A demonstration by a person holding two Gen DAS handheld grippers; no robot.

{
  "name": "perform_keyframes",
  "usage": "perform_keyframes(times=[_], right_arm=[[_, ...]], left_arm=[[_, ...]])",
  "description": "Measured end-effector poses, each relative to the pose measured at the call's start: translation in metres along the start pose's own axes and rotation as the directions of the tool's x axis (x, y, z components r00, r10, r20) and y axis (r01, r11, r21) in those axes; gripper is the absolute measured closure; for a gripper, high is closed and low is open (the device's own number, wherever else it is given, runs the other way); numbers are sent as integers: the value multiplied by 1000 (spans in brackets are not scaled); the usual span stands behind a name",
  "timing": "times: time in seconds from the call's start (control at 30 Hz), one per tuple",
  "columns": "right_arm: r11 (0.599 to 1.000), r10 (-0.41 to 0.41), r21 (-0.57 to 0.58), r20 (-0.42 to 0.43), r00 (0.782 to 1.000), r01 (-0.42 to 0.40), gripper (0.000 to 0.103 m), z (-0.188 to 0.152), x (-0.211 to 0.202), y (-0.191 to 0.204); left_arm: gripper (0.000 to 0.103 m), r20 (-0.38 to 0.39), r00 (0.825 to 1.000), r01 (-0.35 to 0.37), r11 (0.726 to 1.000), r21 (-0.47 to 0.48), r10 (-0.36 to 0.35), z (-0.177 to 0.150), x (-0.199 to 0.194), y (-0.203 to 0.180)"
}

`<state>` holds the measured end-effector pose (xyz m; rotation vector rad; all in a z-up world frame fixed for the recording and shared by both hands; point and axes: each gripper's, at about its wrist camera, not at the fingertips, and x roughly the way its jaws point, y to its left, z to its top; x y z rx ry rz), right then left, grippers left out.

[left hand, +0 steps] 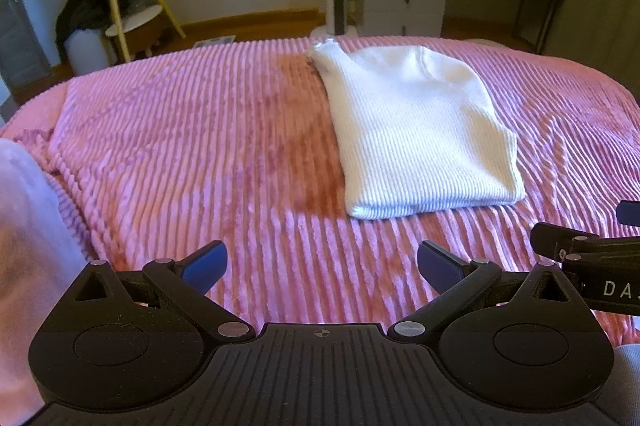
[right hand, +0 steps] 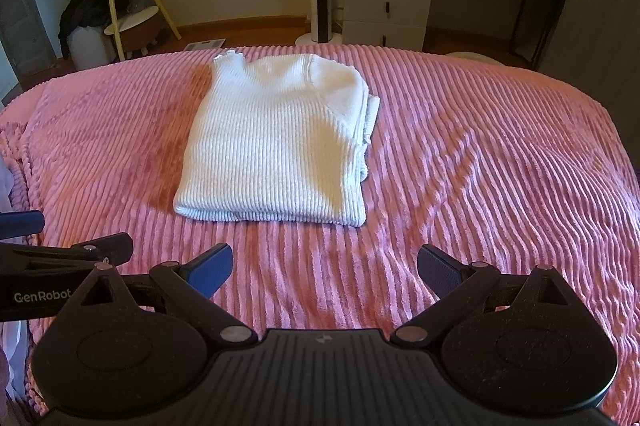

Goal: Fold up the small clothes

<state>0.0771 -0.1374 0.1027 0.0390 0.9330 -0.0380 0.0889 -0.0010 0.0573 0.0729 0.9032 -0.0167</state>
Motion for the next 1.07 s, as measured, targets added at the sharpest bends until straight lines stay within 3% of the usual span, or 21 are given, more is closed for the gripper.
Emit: perform_keyframes(times=[0.53,1.07], right_arm=[[1000,-7,13,12,1000,7,4,0,-1,-4],[1000,-18,-2,14,1000,18,4,1,-3,-5]], left_arm=[[0,16,999,39,999,-6,-39,2,-1,-1],[0,29,999,20,1000,21,-21,3,-3,-4]])
